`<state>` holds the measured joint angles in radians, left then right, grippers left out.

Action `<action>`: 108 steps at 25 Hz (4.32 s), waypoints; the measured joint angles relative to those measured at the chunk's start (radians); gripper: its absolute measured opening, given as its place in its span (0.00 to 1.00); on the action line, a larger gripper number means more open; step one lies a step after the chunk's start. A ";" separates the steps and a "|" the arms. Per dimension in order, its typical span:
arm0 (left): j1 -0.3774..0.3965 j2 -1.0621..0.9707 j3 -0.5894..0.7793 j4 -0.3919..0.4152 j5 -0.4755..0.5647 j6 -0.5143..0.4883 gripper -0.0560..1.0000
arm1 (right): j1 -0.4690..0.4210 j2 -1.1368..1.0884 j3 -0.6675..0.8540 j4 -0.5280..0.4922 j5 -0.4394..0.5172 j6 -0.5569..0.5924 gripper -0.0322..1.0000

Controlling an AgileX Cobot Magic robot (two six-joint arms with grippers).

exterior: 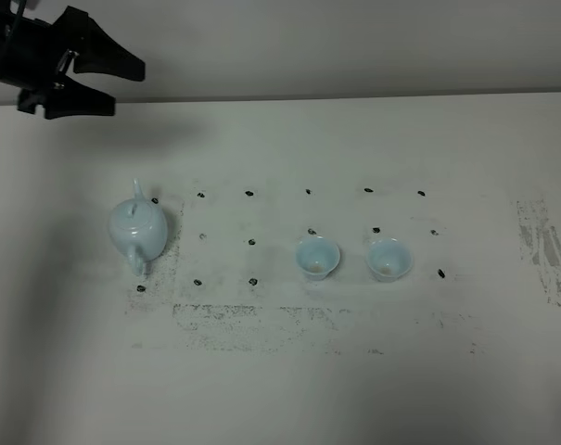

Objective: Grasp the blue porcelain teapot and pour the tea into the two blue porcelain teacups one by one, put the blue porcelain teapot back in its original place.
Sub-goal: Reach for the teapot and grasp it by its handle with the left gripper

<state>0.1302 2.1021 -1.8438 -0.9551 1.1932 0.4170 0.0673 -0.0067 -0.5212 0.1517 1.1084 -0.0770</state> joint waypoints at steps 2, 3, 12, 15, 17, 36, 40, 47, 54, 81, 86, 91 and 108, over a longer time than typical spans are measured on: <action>-0.012 -0.044 -0.014 0.131 0.000 -0.078 0.12 | 0.000 0.000 0.000 0.001 -0.001 0.000 0.60; -0.020 -0.064 -0.014 0.196 0.001 -0.102 0.12 | 0.000 0.000 0.000 0.001 -0.001 0.000 0.60; -0.220 -0.296 0.040 0.661 0.001 -0.328 0.12 | 0.000 0.000 0.000 0.001 -0.001 0.000 0.60; -0.262 -0.380 0.132 0.700 0.000 -0.362 0.12 | 0.000 0.000 0.000 0.001 -0.001 0.000 0.60; -0.274 -0.439 0.228 0.710 0.000 -0.389 0.12 | 0.000 0.000 0.000 0.001 -0.001 0.000 0.60; -0.323 -0.476 0.557 0.793 0.000 -0.552 0.12 | 0.000 0.000 0.000 0.001 -0.001 0.000 0.60; -0.323 -0.353 0.512 0.787 -0.003 -0.545 0.12 | 0.000 0.000 0.000 0.001 -0.001 0.000 0.60; -0.323 -0.217 0.489 0.801 -0.039 -0.556 0.12 | 0.000 0.000 0.000 0.001 -0.001 0.000 0.60; -0.323 -0.105 0.382 0.803 -0.032 -0.559 0.12 | 0.000 0.000 0.000 0.001 -0.001 0.000 0.60; -0.368 0.040 0.231 0.829 0.000 -0.572 0.12 | 0.000 0.000 0.000 0.001 -0.001 0.000 0.60; -0.369 0.051 0.231 0.831 0.000 -0.585 0.12 | 0.000 0.000 0.000 0.001 -0.001 0.000 0.60; -0.371 0.077 0.231 0.831 0.000 -0.598 0.12 | 0.000 0.000 0.000 0.001 -0.001 0.000 0.60; -0.373 0.077 0.231 0.878 -0.001 -0.651 0.12 | 0.000 0.000 0.000 0.001 -0.001 0.000 0.60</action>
<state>-0.2429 2.1793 -1.6129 -0.0769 1.1919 -0.2339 0.0673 -0.0067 -0.5212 0.1526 1.1074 -0.0770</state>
